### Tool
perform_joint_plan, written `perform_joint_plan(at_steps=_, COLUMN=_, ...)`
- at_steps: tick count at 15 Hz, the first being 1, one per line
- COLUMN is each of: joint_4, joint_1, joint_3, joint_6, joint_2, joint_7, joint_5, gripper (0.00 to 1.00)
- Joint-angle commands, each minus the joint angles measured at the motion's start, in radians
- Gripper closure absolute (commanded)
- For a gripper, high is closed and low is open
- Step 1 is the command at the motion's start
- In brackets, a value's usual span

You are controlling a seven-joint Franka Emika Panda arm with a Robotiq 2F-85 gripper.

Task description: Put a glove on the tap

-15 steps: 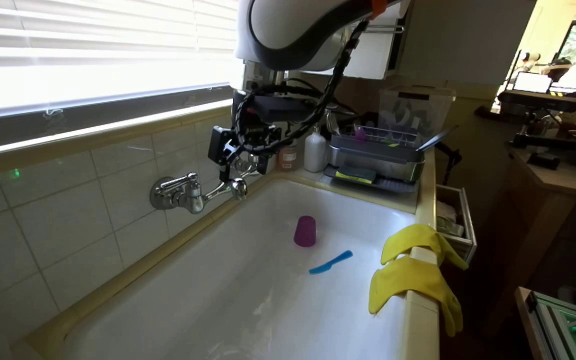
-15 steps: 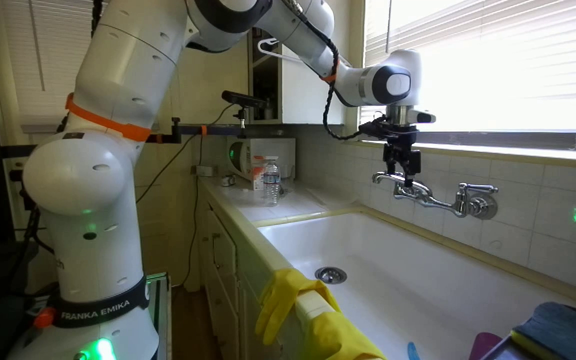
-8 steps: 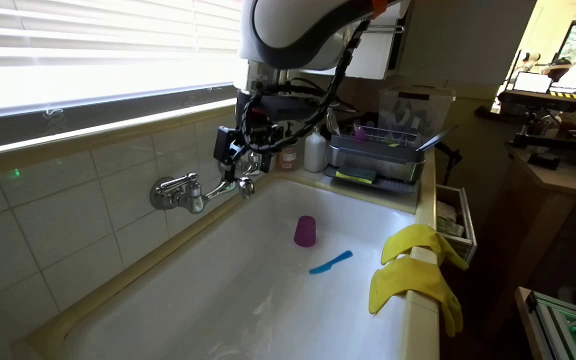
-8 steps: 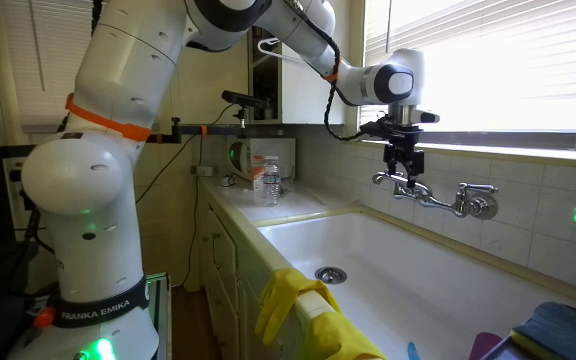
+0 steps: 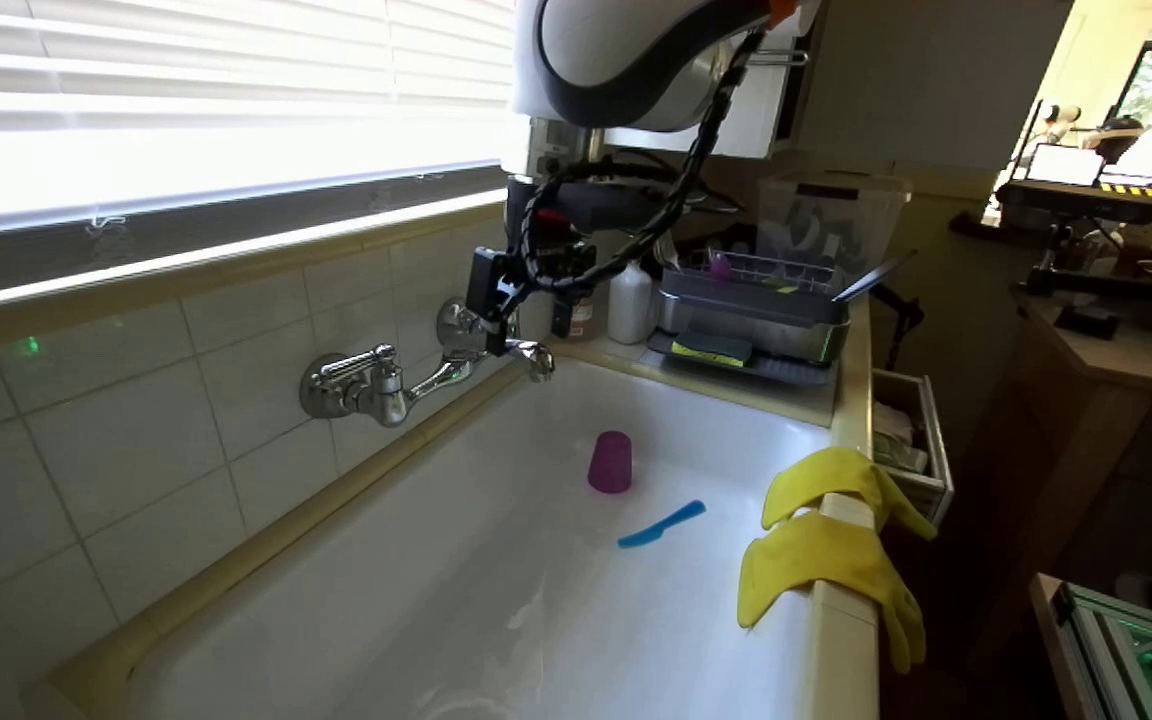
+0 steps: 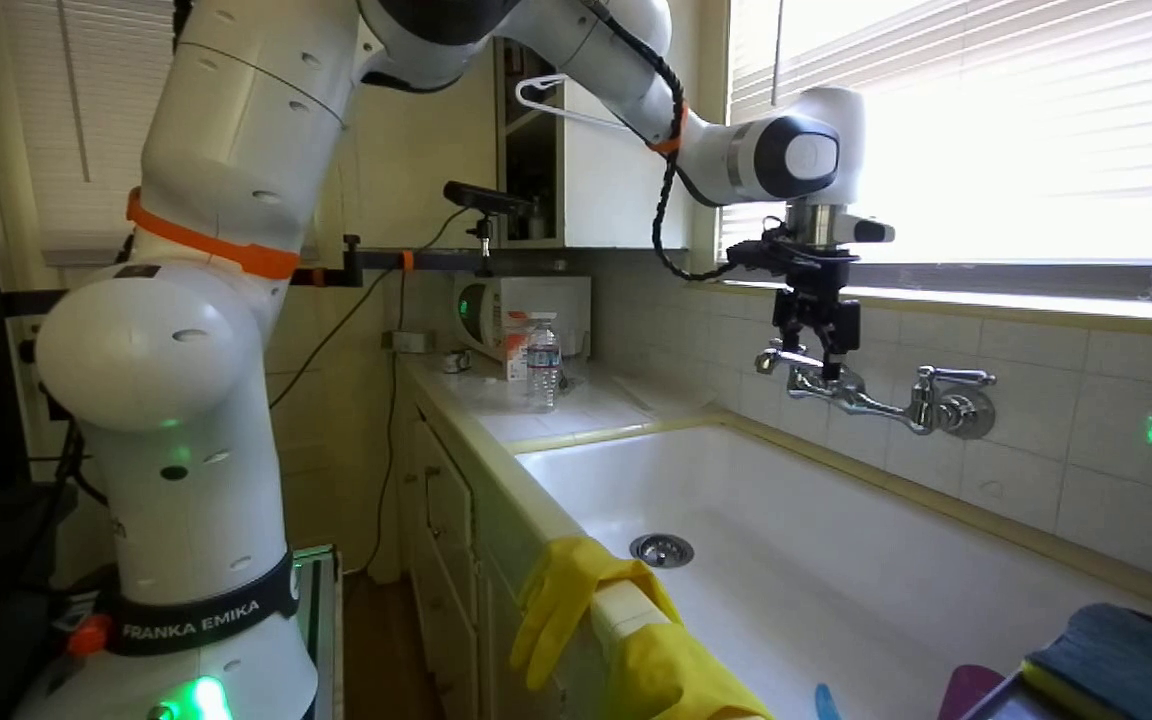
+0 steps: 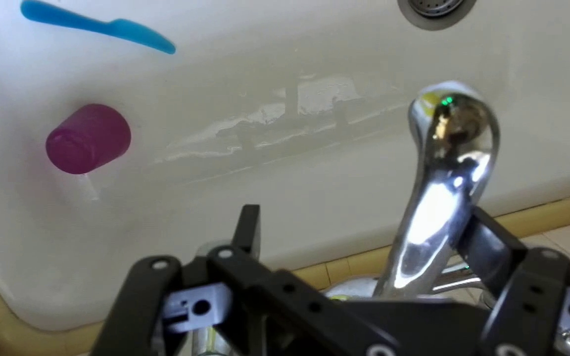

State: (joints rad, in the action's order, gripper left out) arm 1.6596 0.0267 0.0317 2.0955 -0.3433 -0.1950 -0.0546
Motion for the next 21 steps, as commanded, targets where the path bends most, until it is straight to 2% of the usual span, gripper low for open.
perform_joint_plan(at_steps=1, joint_4=0.059, joint_1=-0.019, joint_3=0.014, joint_6=-0.022, joint_2=0.048, joint_7=0.022, joint_5=0.027, gripper=0.00)
perform_joint_plan(at_steps=14, joint_4=0.091, joint_1=-0.023, joint_3=0.011, joint_6=-0.015, joint_2=0.073, joint_7=0.023, joint_5=0.015, gripper=0.00)
perform_joint_plan(at_steps=21, joint_4=0.157, joint_1=-0.037, joint_3=0.026, joint_6=0.001, joint_2=0.136, joint_7=0.009, joint_5=0.013, gripper=0.00)
